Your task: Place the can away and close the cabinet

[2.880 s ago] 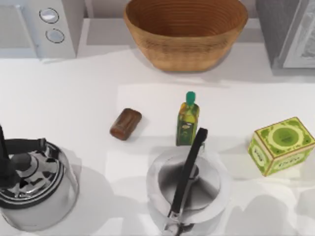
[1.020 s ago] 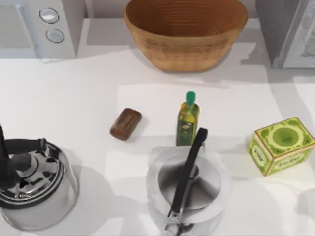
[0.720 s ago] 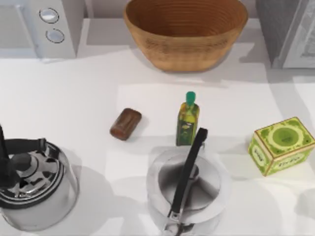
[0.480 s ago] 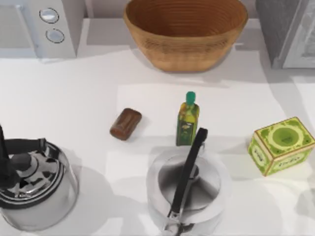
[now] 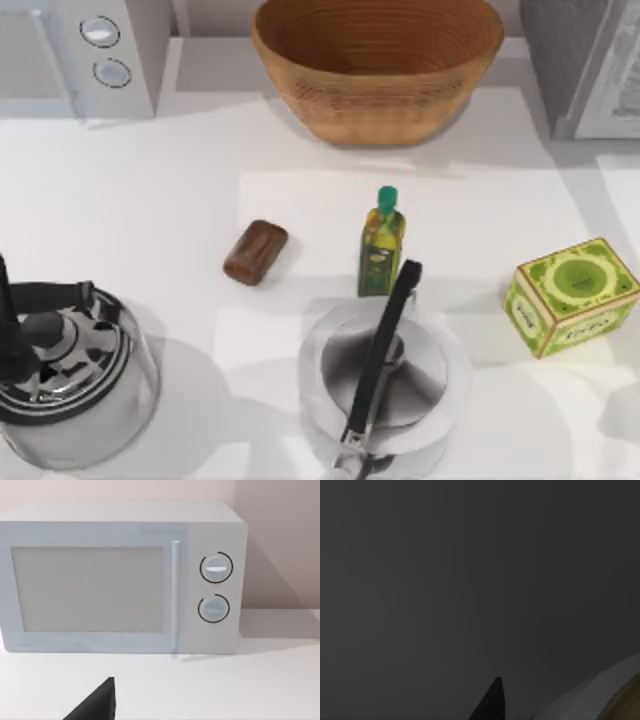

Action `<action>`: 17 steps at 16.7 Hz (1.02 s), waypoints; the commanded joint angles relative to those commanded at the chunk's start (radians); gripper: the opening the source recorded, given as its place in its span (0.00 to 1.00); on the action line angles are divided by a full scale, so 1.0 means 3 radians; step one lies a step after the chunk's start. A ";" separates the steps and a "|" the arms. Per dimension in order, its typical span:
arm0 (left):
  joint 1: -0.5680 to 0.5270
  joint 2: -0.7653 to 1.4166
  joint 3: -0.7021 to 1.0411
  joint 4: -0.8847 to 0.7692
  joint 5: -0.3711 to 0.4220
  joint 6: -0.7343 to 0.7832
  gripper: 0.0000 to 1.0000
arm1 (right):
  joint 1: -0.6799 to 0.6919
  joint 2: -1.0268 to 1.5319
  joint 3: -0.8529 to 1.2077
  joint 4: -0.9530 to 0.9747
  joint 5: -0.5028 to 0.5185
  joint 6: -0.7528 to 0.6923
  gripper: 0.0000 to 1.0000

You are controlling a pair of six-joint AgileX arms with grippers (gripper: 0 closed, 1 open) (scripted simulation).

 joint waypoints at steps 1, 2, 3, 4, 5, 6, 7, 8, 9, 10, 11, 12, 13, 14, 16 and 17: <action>0.0000 0.0000 0.0000 0.0000 0.0000 0.0000 1.00 | -0.0018 0.0132 0.0171 -0.0041 -0.0015 0.0006 0.00; 0.0000 0.0000 0.0000 0.0000 0.0000 0.0000 1.00 | -0.0034 0.0242 0.0306 -0.0075 -0.0027 0.0012 0.00; 0.0000 0.0000 0.0000 0.0000 0.0000 0.0000 1.00 | -0.0048 0.0327 0.0408 -0.0102 -0.0036 0.0016 0.00; 0.0000 0.0000 0.0000 0.0000 0.0000 0.0000 1.00 | -0.0057 0.0382 0.0471 -0.0121 -0.0041 0.0018 0.00; 0.0000 0.0000 0.0000 0.0000 0.0000 0.0000 1.00 | -0.0062 0.0411 0.0502 -0.0130 -0.0043 0.0019 0.00; 0.0000 0.0000 0.0000 0.0000 0.0000 0.0000 1.00 | -0.0062 0.0411 0.0502 -0.0130 -0.0044 0.0019 0.00; 0.0000 0.0000 0.0000 0.0000 0.0000 0.0000 1.00 | -0.0062 0.0411 0.0502 -0.0130 -0.0044 0.0019 0.00; 0.0000 0.0000 0.0000 0.0000 0.0000 0.0000 1.00 | -0.0062 0.0411 0.0502 -0.0130 -0.0044 0.0019 0.00; 0.0000 0.0000 0.0000 0.0000 0.0000 0.0000 1.00 | -0.0062 0.0411 0.0502 -0.0130 -0.0044 0.0019 0.00; 0.0000 0.0000 0.0000 0.0000 0.0000 0.0000 1.00 | -0.0062 0.0411 0.0502 -0.0130 -0.0044 0.0019 0.08; 0.0000 0.0000 0.0000 0.0000 0.0000 0.0000 1.00 | -0.0062 0.0411 0.0502 -0.0130 -0.0044 0.0019 0.15; 0.0000 0.0000 0.0000 0.0000 0.0000 0.0000 1.00 | -0.0062 0.0411 0.0502 -0.0130 -0.0044 0.0019 0.23; 0.0000 0.0000 0.0000 0.0000 0.0000 0.0000 1.00 | -0.0062 0.0411 0.0502 -0.0130 -0.0044 0.0019 0.30; 0.0000 0.0000 0.0000 0.0000 0.0000 0.0000 1.00 | -0.0062 0.0411 0.0502 -0.0130 -0.0044 0.0019 0.38; 0.0000 0.0000 0.0000 0.0000 0.0000 0.0000 1.00 | -0.0062 0.0411 0.0502 -0.0130 -0.0044 0.0019 0.53; 0.0000 0.0000 0.0000 0.0000 0.0000 0.0000 1.00 | -0.0062 0.0411 0.0502 -0.0130 -0.0044 0.0019 0.60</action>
